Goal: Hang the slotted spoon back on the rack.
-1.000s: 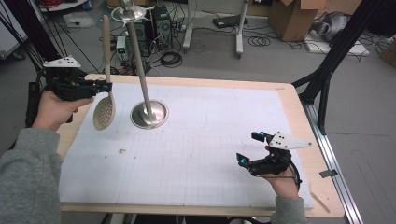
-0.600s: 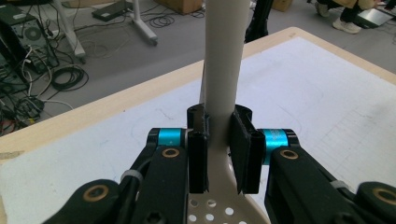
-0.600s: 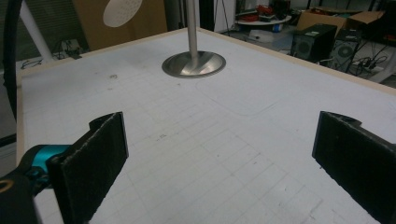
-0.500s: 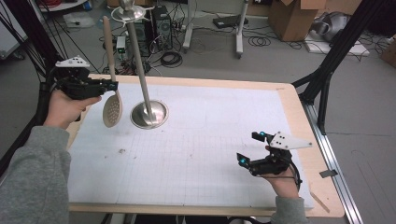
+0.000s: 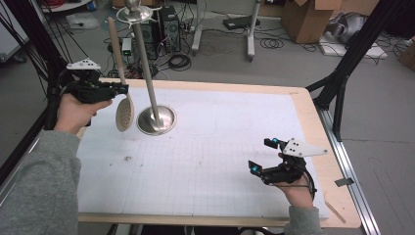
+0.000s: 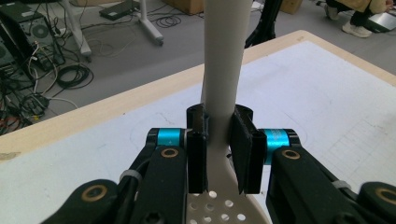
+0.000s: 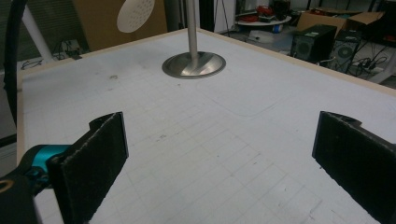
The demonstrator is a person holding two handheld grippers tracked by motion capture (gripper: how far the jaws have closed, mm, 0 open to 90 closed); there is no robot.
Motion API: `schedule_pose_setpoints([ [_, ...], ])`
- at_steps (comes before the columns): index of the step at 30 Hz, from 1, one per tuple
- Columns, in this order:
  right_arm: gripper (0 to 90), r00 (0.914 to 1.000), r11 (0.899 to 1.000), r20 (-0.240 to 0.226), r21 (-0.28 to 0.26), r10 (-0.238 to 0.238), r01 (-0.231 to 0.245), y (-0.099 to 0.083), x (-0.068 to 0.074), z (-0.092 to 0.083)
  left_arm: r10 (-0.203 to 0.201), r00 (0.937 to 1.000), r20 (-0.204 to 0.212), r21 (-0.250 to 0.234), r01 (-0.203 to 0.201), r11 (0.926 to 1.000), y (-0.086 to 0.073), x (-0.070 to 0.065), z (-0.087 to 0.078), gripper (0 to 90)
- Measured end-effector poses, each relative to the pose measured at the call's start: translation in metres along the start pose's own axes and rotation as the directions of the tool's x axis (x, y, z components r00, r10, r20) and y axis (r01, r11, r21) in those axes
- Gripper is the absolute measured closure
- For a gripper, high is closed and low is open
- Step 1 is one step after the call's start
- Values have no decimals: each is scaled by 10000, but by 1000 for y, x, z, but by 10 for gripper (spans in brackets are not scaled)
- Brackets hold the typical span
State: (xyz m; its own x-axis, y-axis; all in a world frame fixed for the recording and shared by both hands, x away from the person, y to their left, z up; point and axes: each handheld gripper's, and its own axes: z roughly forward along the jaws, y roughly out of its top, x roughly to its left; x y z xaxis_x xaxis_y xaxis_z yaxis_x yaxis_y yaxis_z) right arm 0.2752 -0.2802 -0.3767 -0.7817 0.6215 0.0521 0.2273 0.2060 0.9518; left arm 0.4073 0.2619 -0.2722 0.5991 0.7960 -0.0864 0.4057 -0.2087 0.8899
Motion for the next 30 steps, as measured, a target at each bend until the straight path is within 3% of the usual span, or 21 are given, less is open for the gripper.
schedule_pose_setpoints([
  [3,24,10000,10000,-2,0,-13,13,0,0,0,72,10000,22,48,-72,10000,-1,1,0,752],
  [10,24,10000,10000,-17,26,3,-3,0,0,0,545,9981,298,-54,-544,9985,-2,-4,1,591],
  [14,24,10000,10000,-1,-6,16,-16,0,0,-1,1017,9931,579,-254,-1004,9946,-4,-6,-1,461],
  [18,24,10000,10000,6,-7,4,-4,0,0,-1,1547,9827,1014,-781,-1472,9860,-10,-8,-5,349],
  [23,24,10000,10000,12,-26,-28,28,1,0,-1,1592,9822,1002,-1062,-1485,9832,-22,-7,-11,163],
  [30,24,10000,10000,2,25,-26,26,2,2,-1,1624,9822,948,-1661,-1452,9754,-39,-8,-29,120],
])
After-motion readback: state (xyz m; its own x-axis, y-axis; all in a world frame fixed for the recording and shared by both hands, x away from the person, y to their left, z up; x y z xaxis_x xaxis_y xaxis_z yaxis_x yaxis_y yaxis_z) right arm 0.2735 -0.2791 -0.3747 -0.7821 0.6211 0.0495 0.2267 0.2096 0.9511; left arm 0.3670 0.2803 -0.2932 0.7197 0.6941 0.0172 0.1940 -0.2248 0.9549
